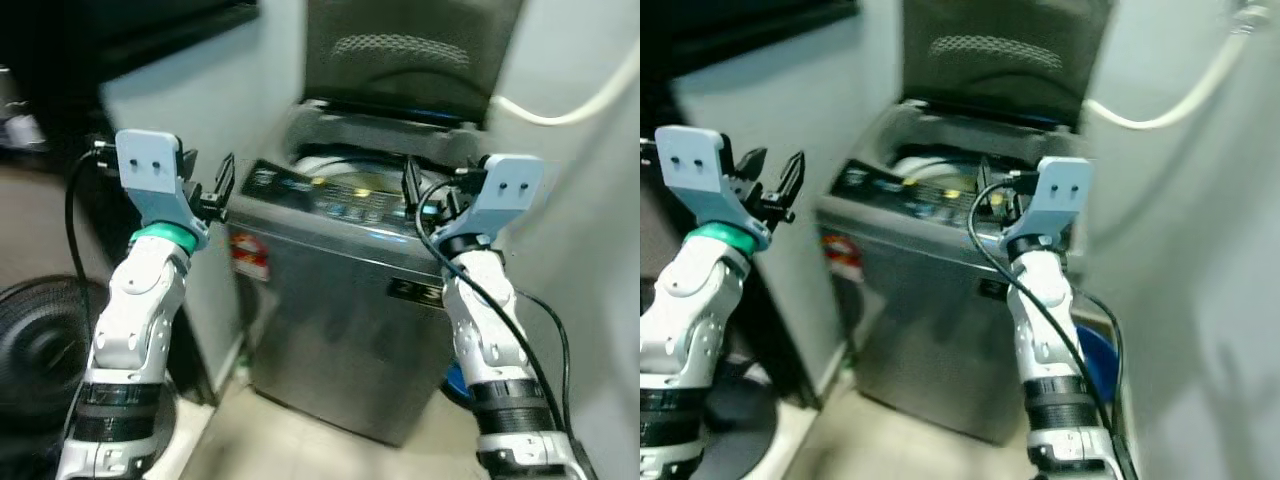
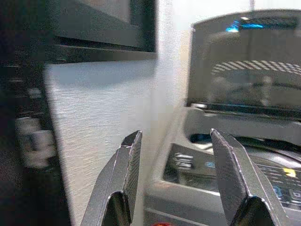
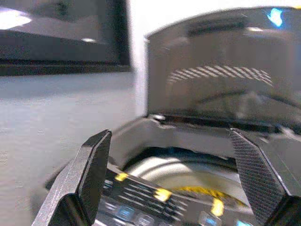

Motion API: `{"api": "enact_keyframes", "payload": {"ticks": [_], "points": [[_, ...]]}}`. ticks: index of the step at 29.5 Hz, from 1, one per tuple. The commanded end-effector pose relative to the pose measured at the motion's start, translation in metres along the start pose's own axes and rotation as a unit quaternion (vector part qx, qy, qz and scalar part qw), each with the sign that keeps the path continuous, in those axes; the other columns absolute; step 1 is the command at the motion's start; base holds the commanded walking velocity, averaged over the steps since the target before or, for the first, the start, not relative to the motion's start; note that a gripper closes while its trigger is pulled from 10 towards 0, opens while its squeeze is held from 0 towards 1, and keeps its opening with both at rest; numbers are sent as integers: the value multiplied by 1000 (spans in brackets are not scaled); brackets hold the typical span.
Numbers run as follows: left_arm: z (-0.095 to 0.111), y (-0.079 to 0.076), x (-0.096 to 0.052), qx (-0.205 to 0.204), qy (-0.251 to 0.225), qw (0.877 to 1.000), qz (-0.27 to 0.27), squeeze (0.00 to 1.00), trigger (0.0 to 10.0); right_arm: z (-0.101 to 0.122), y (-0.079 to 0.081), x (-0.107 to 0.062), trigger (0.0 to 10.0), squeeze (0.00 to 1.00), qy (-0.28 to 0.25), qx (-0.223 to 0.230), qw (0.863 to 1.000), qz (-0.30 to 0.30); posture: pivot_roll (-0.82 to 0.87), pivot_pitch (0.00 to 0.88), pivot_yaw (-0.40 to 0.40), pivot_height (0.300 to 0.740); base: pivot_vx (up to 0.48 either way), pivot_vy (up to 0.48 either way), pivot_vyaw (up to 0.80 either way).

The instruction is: Clothes washing

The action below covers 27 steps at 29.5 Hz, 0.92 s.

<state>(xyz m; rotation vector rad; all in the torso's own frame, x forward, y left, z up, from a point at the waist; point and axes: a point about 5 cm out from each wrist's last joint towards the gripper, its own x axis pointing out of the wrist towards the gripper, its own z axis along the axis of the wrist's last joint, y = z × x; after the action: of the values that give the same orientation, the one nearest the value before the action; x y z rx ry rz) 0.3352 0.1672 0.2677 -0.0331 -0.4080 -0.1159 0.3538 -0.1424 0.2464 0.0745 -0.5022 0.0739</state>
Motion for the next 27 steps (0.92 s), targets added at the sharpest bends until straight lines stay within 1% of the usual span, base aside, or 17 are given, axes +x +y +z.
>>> {"api": "enact_keyframes", "payload": {"ticks": [1, 10, 23, 27], "points": [[-1, -2, -1, 0, 2, 1000, -5, 0, 10000, -1, -1, -1, 10000, 0, 3, -2, 1000, 1, 75, 0, 6, 740, 0, 0, 794], [-1, -3, 0, 0, 2, 1000, -7, 0, 10000, -2, 2, -2, 10000, 0, 5, -1, 1000, 11, 75, 0, 6, 740, 0, 0, 794], [-2, -4, -1, 3, 4, 1000, -8, 0, 10000, -5, 9, -4, 10000, 0, 11, 6, 999, 41, 77, 2, 6, 740, 0, 0, 794], [-3, -5, -1, 4, 6, 1000, -9, 0, 10000, -6, 14, -6, 10000, 0, 12, 12, 998, 60, 79, 6, 5, 740, 0, 0, 794]]}}
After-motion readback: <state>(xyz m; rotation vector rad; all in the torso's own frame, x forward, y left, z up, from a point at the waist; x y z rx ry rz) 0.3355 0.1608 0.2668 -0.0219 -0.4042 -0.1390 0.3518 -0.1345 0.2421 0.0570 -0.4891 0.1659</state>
